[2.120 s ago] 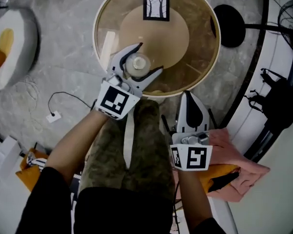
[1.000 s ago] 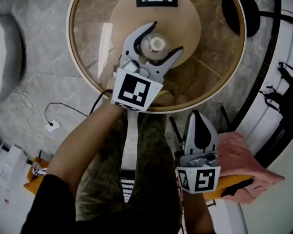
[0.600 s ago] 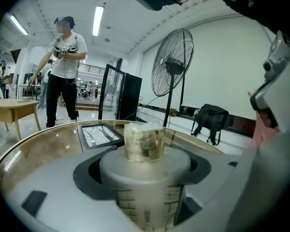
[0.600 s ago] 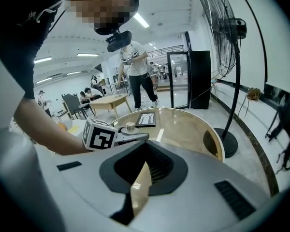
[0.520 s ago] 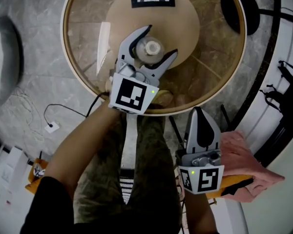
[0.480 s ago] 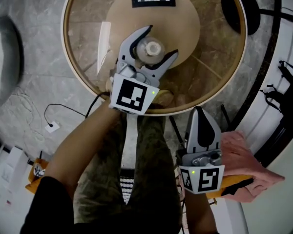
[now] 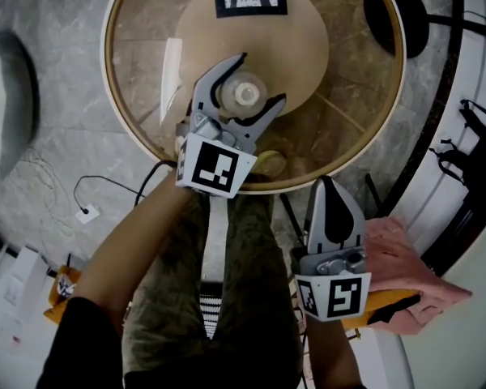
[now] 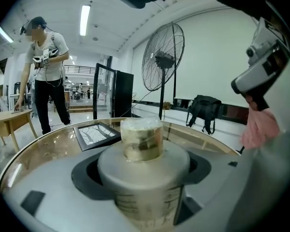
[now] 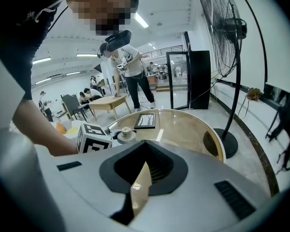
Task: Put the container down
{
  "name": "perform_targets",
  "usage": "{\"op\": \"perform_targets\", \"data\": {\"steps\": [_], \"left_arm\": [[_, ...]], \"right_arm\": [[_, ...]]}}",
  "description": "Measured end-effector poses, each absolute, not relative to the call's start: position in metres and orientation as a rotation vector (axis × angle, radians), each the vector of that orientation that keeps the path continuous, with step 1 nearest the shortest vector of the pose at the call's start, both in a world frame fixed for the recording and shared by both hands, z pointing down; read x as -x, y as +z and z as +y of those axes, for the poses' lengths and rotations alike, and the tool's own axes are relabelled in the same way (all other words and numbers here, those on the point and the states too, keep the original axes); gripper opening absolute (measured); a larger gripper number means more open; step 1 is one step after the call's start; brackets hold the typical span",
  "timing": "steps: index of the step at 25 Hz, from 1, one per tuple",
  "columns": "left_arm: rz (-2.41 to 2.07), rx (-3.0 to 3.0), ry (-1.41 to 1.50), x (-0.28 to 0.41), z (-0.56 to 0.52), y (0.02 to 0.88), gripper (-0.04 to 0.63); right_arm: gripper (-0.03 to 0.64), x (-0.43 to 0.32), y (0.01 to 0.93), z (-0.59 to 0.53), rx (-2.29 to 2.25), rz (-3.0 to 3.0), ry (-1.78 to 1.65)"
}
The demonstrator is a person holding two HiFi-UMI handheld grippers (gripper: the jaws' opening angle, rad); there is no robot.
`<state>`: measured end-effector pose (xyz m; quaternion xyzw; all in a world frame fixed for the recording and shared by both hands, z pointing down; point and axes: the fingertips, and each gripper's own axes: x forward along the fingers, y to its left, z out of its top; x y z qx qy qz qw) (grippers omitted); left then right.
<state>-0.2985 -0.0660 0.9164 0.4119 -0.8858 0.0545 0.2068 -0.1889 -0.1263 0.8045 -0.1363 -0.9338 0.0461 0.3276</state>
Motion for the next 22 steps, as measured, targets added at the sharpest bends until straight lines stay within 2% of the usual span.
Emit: {"op": "perform_targets", "data": {"steps": [22], "left_arm": [[-2.403,-1.197,0.263,0.277,-0.046,0.917,0.367]], "right_arm": [[0.021,0.19,0.784,-0.106,0.438,-2.479,0.012]]}}
